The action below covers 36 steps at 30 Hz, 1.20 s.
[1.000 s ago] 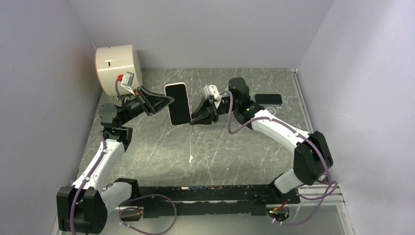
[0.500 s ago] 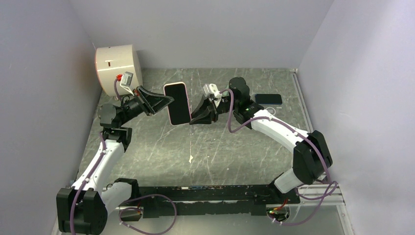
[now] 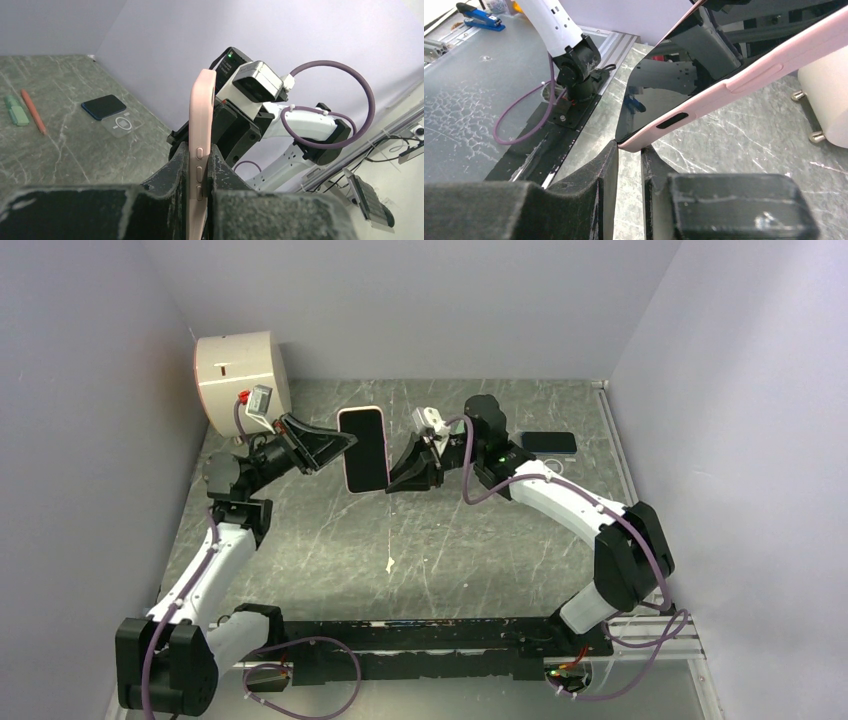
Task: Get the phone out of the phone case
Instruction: Remove the phone case from the phone.
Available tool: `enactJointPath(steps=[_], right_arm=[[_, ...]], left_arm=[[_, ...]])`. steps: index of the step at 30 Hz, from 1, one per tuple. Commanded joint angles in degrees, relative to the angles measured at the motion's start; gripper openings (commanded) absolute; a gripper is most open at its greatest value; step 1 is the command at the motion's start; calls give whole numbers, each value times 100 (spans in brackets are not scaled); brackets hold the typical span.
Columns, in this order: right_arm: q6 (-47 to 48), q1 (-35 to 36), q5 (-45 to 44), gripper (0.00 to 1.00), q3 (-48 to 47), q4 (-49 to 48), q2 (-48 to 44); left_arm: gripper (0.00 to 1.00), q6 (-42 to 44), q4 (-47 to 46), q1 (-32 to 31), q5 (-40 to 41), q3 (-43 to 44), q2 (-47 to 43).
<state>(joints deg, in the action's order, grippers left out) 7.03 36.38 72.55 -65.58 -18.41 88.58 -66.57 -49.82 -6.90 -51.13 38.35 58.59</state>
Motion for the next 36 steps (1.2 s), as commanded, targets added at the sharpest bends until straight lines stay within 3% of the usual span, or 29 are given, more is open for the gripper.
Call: enactJointPath(steps=[1, 10, 22, 31, 36], right_arm=[[525, 20, -633, 16, -555, -198, 77], [1042, -14, -1440, 0, -780, 109, 162], [1205, -6, -2643, 0, -321, -767, -100], [2060, 27, -2619, 0, -96, -683, -233], [2031, 60, -2557, 0, -67, -752, -182]], left_arm=[[3, -515, -404, -394, -103, -54, 82], [3, -576, -186, -617, -2, -73, 201], [3, -795, -223, -699, 77, -125, 463], [2, -915, -306, -695, 64, -113, 557], [3, -1158, -755, -698, 85, -132, 611]])
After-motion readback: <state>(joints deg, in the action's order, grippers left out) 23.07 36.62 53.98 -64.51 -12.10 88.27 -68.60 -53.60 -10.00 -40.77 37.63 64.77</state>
